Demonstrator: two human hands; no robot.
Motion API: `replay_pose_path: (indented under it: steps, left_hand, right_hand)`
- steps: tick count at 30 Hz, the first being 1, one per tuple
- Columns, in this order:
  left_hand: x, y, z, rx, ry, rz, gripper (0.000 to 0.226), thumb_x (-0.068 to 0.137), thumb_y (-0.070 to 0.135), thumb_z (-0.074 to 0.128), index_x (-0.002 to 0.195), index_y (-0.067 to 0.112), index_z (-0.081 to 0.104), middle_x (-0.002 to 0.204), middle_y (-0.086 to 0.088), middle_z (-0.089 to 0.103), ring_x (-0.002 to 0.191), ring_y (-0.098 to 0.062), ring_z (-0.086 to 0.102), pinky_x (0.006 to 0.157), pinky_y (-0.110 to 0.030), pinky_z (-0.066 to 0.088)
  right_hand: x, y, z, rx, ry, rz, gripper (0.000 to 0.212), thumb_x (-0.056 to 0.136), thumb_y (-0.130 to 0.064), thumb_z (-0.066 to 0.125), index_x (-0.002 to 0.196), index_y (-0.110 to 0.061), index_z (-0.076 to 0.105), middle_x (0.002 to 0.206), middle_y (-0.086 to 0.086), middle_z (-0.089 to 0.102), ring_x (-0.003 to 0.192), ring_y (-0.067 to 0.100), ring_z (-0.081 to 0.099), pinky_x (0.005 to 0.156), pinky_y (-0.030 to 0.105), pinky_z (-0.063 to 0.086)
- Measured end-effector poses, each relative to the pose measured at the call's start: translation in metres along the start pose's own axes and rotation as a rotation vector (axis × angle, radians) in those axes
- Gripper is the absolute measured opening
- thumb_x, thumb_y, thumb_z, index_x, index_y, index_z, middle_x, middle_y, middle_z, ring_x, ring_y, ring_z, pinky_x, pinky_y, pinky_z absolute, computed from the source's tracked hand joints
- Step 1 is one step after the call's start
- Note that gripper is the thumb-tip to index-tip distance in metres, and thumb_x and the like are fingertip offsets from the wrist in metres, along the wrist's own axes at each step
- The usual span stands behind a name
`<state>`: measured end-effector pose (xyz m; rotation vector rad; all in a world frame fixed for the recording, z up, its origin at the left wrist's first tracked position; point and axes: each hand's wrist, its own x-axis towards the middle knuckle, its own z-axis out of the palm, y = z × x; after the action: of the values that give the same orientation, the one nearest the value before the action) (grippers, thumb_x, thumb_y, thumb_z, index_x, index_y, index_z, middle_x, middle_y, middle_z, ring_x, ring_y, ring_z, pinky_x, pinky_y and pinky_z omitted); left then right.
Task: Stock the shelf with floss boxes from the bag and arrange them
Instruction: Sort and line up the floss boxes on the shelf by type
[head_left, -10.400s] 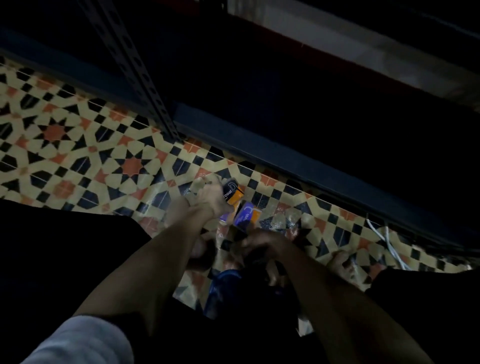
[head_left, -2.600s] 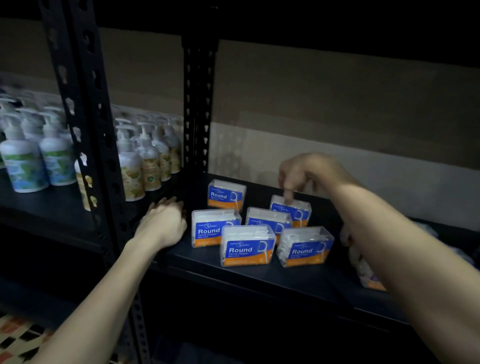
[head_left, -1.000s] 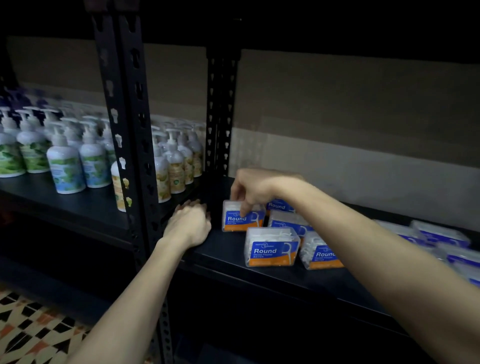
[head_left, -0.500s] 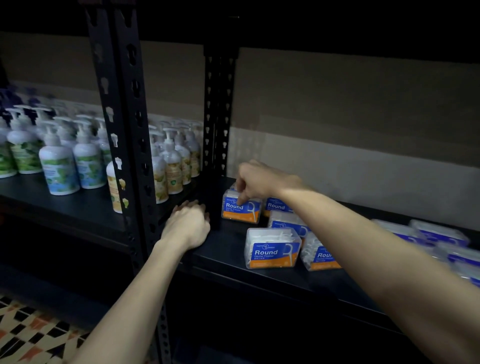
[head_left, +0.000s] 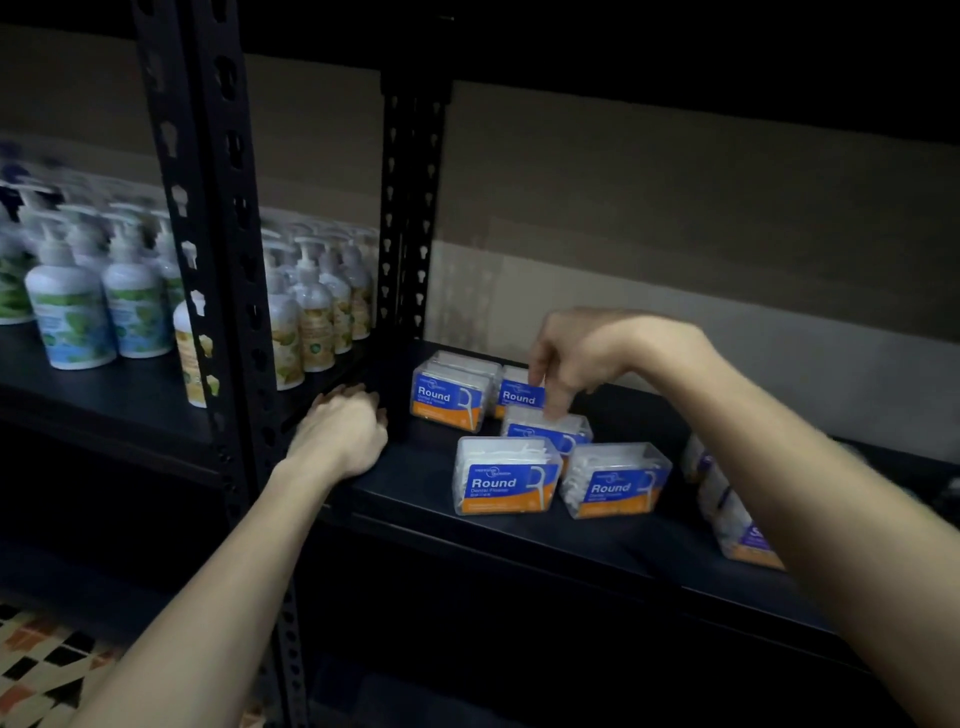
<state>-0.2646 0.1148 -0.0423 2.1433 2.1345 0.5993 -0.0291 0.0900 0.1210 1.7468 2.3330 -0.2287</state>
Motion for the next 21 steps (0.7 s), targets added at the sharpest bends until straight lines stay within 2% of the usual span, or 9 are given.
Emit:
replay_pose_path:
  steps: [3,6,9,12,15,19,21]
  left_hand:
    - [-0.001,0.000,0.000,0.005,-0.007,-0.004,0.041,0.100,0.030,0.040,0.134,0.012,0.056,0.149,-0.010,0.044,0.139,-0.031,0.036,0.114,-0.039,0.030]
    - [-0.001,-0.001,0.000,0.010,-0.013,-0.001,0.041,0.100,0.030,0.040,0.134,0.012,0.056,0.148,-0.010,0.045,0.138,-0.031,0.038,0.114,-0.039,0.030]
    - [-0.002,-0.002,0.000,0.012,-0.015,0.002,0.041,0.100,0.031,0.040,0.133,0.013,0.056,0.148,-0.010,0.046,0.139,-0.030,0.038,0.114,-0.039,0.030]
    - [-0.002,-0.001,0.000,0.009,-0.016,0.000,0.041,0.100,0.030,0.040,0.134,0.013,0.056,0.148,-0.010,0.046,0.138,-0.031,0.038,0.114,-0.038,0.030]
    - [-0.002,-0.001,0.000,0.012,-0.014,0.002,0.042,0.100,0.030,0.040,0.135,0.013,0.055,0.149,-0.009,0.045,0.139,-0.031,0.037,0.115,-0.038,0.030]
    - [-0.001,-0.003,0.000,0.000,-0.013,0.011,0.038,0.100,0.030,0.041,0.128,0.011,0.059,0.144,-0.011,0.050,0.135,-0.032,0.041,0.111,-0.039,0.034]
    - [-0.001,-0.003,0.000,-0.003,-0.010,0.018,0.037,0.099,0.030,0.041,0.125,0.011,0.061,0.142,-0.012,0.051,0.133,-0.033,0.043,0.110,-0.040,0.035]
  right_hand:
    - [0.002,0.004,0.018,0.041,-0.027,0.032,0.053,0.065,-0.019,0.090,0.113,-0.019,0.067,0.103,0.004,0.069,0.085,0.021,0.069,0.070,0.029,0.060]
    - [0.005,0.008,0.026,0.005,0.100,0.023,0.043,0.066,-0.021,0.090,0.104,-0.019,0.071,0.100,0.001,0.070,0.081,0.020,0.068,0.075,0.030,0.058]
    - [0.005,0.006,0.034,-0.003,0.235,0.006,0.035,0.070,-0.023,0.087,0.102,-0.018,0.074,0.105,0.001,0.065,0.094,0.021,0.064,0.086,0.032,0.054]
    - [0.005,0.002,0.041,-0.020,0.345,-0.009,0.026,0.077,-0.024,0.082,0.101,-0.019,0.073,0.112,0.004,0.055,0.098,0.024,0.060,0.084,0.029,0.049]
    - [0.009,0.001,0.044,-0.023,0.373,-0.014,0.023,0.081,-0.024,0.079,0.102,-0.018,0.070,0.120,0.007,0.054,0.105,0.026,0.059,0.087,0.031,0.049]
    - [0.009,0.000,0.046,-0.026,0.391,-0.018,0.021,0.085,-0.018,0.074,0.105,-0.014,0.070,0.119,0.009,0.057,0.100,0.025,0.059,0.086,0.033,0.050]
    - [0.008,0.001,0.047,-0.035,0.403,-0.019,0.021,0.086,-0.018,0.072,0.107,-0.014,0.070,0.119,0.010,0.057,0.104,0.027,0.059,0.088,0.035,0.050]
